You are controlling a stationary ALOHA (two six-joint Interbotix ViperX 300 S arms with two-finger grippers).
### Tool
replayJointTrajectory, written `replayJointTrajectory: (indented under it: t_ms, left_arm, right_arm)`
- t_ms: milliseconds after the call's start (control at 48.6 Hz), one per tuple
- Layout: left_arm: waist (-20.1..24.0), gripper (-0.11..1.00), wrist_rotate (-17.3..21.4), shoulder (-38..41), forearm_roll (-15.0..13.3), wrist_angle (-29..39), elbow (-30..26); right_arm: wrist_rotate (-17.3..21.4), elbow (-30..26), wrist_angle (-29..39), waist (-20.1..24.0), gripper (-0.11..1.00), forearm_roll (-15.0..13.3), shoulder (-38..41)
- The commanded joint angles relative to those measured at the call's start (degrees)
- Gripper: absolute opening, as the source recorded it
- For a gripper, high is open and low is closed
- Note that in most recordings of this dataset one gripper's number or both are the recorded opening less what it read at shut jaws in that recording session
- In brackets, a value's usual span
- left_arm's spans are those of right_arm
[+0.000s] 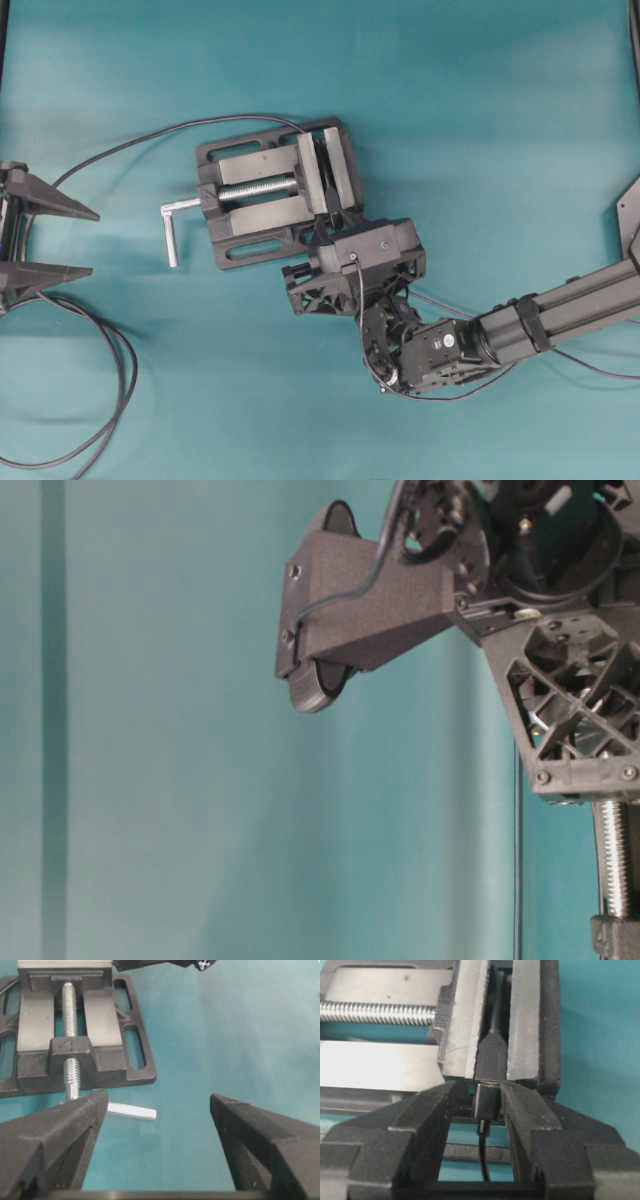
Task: Insert the USB cable into the fixed female connector.
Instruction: 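Push the USB plug into the blue port with the right gripper, then open the right gripper and pull it back from the vise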
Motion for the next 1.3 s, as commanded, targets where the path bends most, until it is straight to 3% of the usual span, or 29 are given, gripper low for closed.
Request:
replayJointTrajectory:
  t_ms: [0, 206, 494, 988, 1276]
  left_arm:
    - [0.0, 0.97, -0.09, 0.7, 0.18, -0.53, -0.62]
    - [0.0, 0.97, -0.09, 0.7, 0.18, -0.53, -0.7]
    - [0.09, 0.98, -0.09, 0.7, 0.09, -0.53, -0.62]
    - [0.0, 0.97, -0.09, 0.7, 0.18, -0.53, -0.7]
    - [0.0, 0.98, -0.09, 0.7, 0.09, -0.53, -0.62]
  right_arm:
    - [0.0, -0.79, 0.09, -2.46, 0.45, -0.97, -2.37]
    - [0.0, -0.62, 0.09, -1.23, 0.48, 0.44, -2.37]
    - [0.0, -0.62, 0.26, 0.18, 0.78, 3.96, -2.72]
    - [-0.35, -0.79, -1.41, 6.68, 0.78, 7.03, -4.75]
    - [-7.47, -1.49, -1.67, 10.63, 0.78, 7.29, -7.29]
